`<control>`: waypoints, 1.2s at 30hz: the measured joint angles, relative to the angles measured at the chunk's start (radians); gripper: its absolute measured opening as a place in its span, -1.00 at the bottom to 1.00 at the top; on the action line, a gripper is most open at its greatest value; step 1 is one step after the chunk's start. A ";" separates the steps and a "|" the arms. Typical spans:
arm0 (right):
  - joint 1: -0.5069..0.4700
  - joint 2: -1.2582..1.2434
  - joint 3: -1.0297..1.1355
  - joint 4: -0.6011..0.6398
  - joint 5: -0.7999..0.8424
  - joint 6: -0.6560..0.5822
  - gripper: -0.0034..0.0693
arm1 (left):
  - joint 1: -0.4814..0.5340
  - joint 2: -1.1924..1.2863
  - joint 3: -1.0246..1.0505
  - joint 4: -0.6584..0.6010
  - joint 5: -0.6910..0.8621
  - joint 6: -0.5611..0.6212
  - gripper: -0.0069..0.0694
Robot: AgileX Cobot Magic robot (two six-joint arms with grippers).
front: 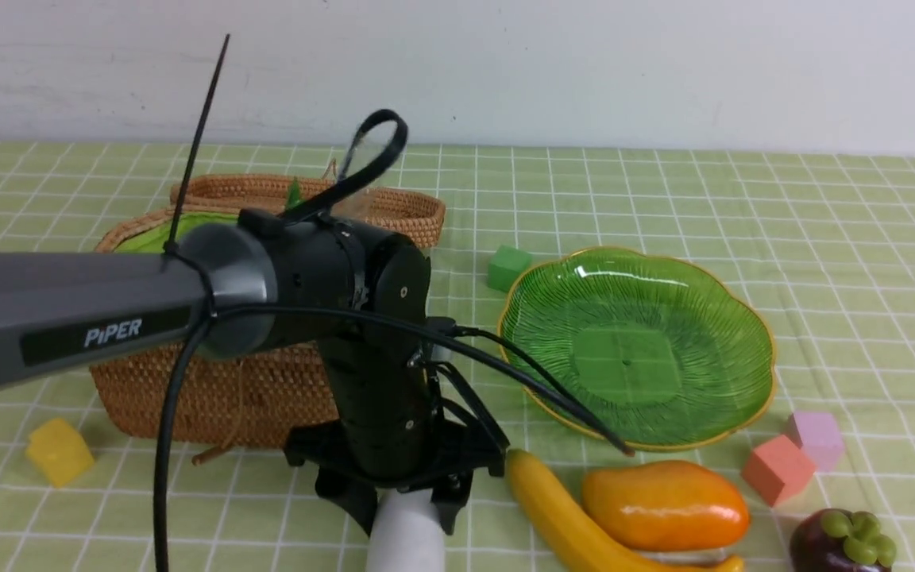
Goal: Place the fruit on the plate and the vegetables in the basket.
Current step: Take a daikon with your left arm and place it on the basket on the left.
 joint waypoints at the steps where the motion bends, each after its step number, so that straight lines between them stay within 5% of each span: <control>1: 0.000 0.000 0.000 0.000 0.000 0.000 -0.25 | 0.000 0.000 -0.002 0.003 0.003 0.000 0.41; 15: 0.000 0.000 0.000 0.000 0.000 0.000 -0.25 | 0.001 -0.071 -0.100 -0.017 0.122 0.017 0.41; 23: 0.000 0.000 0.000 0.000 0.000 0.000 -0.25 | 0.015 -0.214 -0.396 0.045 0.178 0.046 0.41; 30: 0.000 0.000 0.000 0.000 0.000 0.000 -0.25 | 0.173 -0.222 -0.551 0.424 0.075 -0.254 0.41; 36: 0.000 0.000 0.000 0.000 0.000 0.000 -0.25 | 0.251 -0.118 -0.551 0.532 0.104 -0.504 0.41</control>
